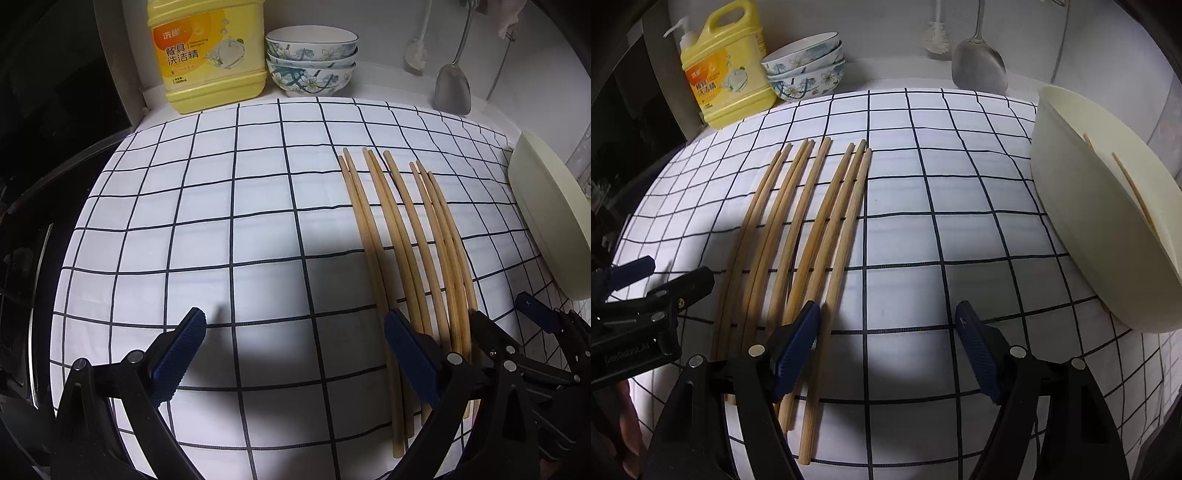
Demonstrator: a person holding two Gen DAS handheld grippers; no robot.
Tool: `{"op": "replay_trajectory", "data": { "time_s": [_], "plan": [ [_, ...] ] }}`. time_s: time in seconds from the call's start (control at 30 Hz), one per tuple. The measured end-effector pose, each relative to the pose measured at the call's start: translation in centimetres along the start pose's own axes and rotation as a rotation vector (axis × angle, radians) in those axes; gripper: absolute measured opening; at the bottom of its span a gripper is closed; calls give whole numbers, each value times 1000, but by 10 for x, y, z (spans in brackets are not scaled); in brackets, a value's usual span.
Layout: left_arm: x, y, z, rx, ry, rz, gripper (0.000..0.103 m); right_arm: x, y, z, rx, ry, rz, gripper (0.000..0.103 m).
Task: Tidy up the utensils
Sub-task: 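Close the left tool on one chopstick while the right tool grasps another chopstick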
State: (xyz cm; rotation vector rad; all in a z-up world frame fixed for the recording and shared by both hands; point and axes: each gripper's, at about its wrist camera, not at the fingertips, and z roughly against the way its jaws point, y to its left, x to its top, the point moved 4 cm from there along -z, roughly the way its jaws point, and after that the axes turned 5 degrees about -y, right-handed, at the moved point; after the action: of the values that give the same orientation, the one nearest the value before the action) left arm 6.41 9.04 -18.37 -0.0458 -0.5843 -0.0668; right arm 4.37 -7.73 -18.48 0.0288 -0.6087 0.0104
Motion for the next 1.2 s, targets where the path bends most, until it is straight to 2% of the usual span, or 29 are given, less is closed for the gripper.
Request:
{"op": "replay_trajectory", "data": {
  "time_s": [0.53,0.8,0.9,1.2],
  "plan": [
    [0,-5,-11,-1,13,-13,97,0,-24,1,-50,-11,-22,72],
    [1,-8,-15,3,24,-7,98,0,-23,1,-48,-13,-23,72],
    [2,-12,-20,29,27,-26,98,2,-22,0,-46,-16,-16,72],
    [12,-14,-26,45,32,3,97,9,-16,-6,-42,-32,7,72]
  ]
}}
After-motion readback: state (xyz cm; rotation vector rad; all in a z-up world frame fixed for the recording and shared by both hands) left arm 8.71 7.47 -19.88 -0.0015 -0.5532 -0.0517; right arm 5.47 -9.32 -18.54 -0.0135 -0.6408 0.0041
